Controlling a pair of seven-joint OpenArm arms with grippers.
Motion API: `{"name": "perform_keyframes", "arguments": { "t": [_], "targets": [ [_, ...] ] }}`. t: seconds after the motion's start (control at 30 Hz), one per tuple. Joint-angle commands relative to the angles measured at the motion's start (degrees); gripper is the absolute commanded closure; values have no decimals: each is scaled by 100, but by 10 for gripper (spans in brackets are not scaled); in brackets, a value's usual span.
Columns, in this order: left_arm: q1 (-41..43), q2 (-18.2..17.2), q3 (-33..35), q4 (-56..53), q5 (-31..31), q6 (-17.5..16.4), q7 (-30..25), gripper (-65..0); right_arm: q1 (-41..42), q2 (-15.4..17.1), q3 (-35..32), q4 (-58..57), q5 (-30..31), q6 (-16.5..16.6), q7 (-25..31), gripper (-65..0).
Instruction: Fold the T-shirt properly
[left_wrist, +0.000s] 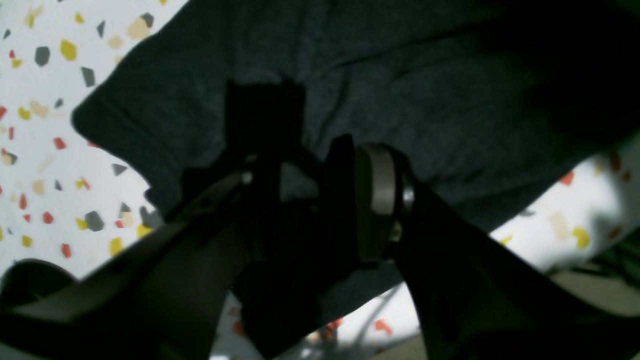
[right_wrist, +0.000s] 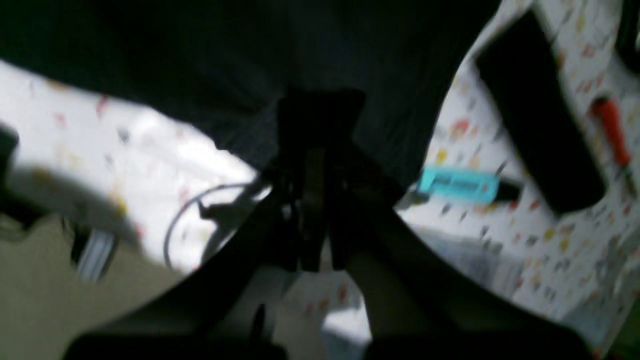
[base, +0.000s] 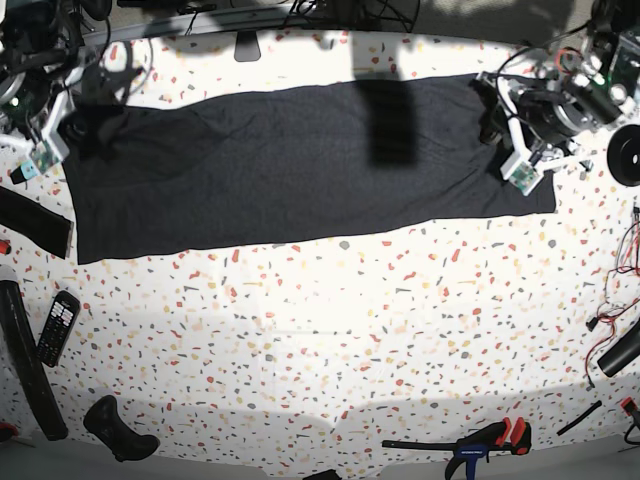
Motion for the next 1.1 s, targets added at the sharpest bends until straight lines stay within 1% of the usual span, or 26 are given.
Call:
{"name": "perform_keyframes", "arguments": {
  "t": [0.0, 0.1, 0.2, 0.3, 0.4, 0.57, 0.6, 0.63, 0.67, 0.73, 0.97, 1.07],
  "targets": [
    [-35, -7, -42, 81, -24, 11, -122, -241, 142, 114, 68, 101, 37, -177, 87, 0],
    [-33, 177, -42, 81, -26, 9, -122, -241, 573, 111, 66, 98, 50, -417, 68, 0],
    [-33, 269, -42, 81, -26, 9, -144, -241, 949, 111, 61, 98, 52, -553, -111, 0],
    [-35, 262, -42, 81, -22, 9, -160, -241, 1202, 81, 61, 68, 166, -629, -236, 0],
    [-35, 262, -42, 81, -24, 7, -160, -241, 1362, 79, 44, -85, 529, -629, -356, 0],
    [-35, 262, -42, 81, -24, 9, -162, -241, 1541, 81, -151, -485, 605, -632, -358, 0],
    [-35, 262, -42, 81, -22, 7, -162, -241, 1596, 79, -212, -597, 603, -654, -354, 0],
    [-35, 262, -42, 81, -22, 4, -162, -241, 1676, 57, -280, -723, 601, -743, -354, 0],
    [-35, 262, -42, 81, -24, 4, -162, -241, 1784, 11, -354, -863, 601, -807, -354, 0],
    [-33, 262, -42, 81, -24, 4, -162, -241, 2026, -98, -514, -1169, 601, -815, -356, 0],
    [-33, 260, -42, 79, -22, 0, -160, -241, 3010, -691, -1069, -2507, 575, -820, -358, 0],
    [-33, 260, -42, 79, -24, -9, -157, -241, 3405, -863, -1189, -3010, 348, -817, -365, 0]
  ]
}}
